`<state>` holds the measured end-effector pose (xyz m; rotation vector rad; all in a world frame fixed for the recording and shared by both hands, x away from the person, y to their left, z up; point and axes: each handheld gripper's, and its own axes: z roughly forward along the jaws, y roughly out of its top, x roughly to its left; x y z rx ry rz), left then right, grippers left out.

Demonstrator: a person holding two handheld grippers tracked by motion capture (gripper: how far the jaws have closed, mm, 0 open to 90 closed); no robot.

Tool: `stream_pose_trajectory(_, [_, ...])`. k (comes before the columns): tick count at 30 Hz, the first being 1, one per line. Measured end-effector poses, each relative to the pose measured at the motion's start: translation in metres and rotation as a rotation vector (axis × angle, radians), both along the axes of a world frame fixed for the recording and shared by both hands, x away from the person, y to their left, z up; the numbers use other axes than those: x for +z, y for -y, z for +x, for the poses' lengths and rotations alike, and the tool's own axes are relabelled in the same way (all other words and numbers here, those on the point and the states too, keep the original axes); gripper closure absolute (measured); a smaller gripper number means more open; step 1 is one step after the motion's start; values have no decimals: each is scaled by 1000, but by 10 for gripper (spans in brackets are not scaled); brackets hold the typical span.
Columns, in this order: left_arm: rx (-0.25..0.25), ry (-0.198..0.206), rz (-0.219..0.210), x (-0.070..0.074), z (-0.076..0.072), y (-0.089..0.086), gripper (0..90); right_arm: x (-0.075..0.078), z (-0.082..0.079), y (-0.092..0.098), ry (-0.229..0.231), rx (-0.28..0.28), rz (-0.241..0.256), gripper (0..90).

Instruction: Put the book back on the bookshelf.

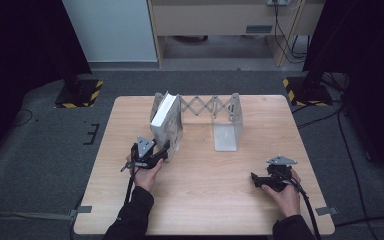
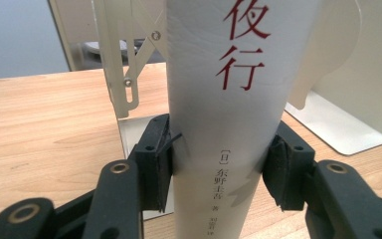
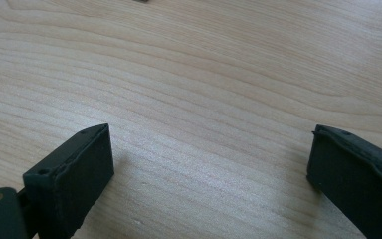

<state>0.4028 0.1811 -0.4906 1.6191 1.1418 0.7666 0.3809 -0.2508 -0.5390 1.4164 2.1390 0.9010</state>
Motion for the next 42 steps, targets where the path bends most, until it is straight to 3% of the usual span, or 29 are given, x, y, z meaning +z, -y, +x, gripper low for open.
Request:
stream_pose_trajectory(6, [55, 21, 28, 0, 0, 9, 525, 0, 0, 0, 0, 0, 0, 47])
stream_pose_trajectory(17, [109, 30, 5, -2, 15, 20, 523, 0, 0, 0, 0, 1, 1, 46])
stream_pose_trajectory(23, [36, 29, 1, -4, 18, 15, 495, 0, 0, 0, -1, 1, 1, 47])
stream_pose_trajectory(25, [4, -14, -1, -4, 16, 10, 486, 0, 0, 0, -1, 1, 1, 47])
stream_pose_trajectory(28, [-17, -32, -21, -8, 10, 4, 487, 0, 0, 0, -1, 1, 1, 47])
stream_pose_trajectory(32, [-7, -27, -51, -12, 9, 4, 512, 0, 0, 0, 0, 4, -1, 47])
stream_pose_trajectory(37, [23, -33, -57, -11, 9, 9, 517, 0, 0, -1, -1, 0, 2, 47])
stream_pose_trajectory(42, [14, -36, -60, -11, 12, 15, 513, 0, 0, -1, 1, 2, 1, 47])
